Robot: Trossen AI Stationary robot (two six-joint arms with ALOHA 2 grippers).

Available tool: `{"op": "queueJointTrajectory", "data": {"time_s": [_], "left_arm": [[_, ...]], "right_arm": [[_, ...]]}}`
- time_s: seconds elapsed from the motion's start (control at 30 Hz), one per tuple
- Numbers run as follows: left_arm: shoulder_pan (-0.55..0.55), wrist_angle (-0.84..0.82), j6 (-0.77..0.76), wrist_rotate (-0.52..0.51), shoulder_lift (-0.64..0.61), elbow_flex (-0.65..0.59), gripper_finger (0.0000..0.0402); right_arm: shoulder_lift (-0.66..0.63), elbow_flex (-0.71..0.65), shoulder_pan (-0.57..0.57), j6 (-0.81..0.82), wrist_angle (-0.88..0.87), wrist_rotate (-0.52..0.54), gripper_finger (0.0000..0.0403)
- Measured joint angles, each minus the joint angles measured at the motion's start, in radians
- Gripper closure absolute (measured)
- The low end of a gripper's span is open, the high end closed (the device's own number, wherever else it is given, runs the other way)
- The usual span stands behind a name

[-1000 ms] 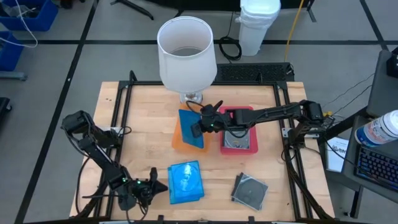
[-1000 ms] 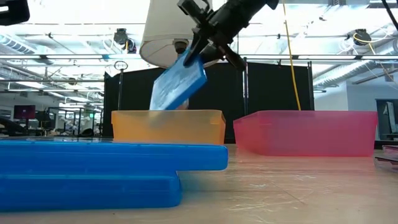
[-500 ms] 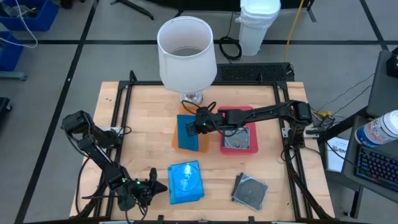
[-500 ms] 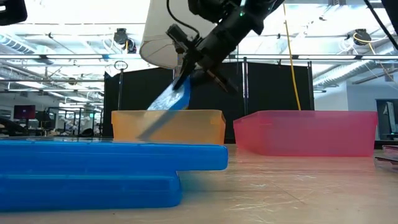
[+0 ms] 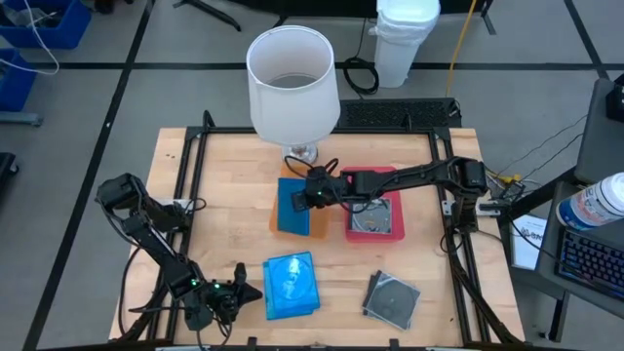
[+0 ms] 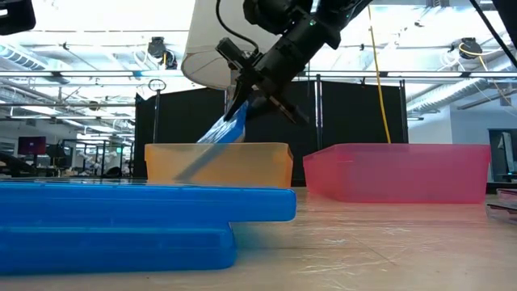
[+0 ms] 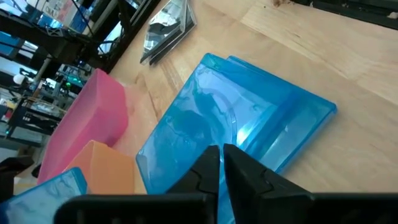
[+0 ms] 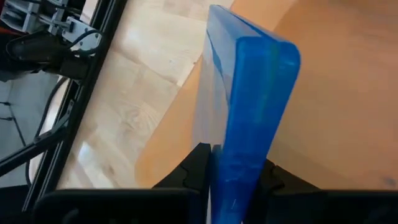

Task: Pick & place jewel cases by type
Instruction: Put the blue CD case into the orange bin

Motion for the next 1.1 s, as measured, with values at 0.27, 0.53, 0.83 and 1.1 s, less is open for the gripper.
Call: {"op": "queueJointTrajectory", "data": {"time_s": [0.27, 0.53, 0.83, 1.1], "left_arm": [[0.0, 0.0, -0.004, 0.002, 0.0, 0.0, 0.0376], [0.0, -0.004, -0.012, 0.034, 0.0, 0.0, 0.0397], [0.0, -0.014, -0.015, 0.027, 0.0, 0.0, 0.0366], [0.002, -0.014, -0.02, 0.027, 0.0, 0.0, 0.036]], "right_arm": [[0.0, 0.0, 0.018, 0.02, -0.049, 0.018, 0.0327], [0.0, -0.001, 0.03, 0.008, -0.07, -0.004, 0.0261], [0.0, -0.001, 0.036, 0.001, -0.134, -0.038, 0.022], [0.0, -0.001, 0.04, 0.008, -0.153, -0.078, 0.0222]]}}
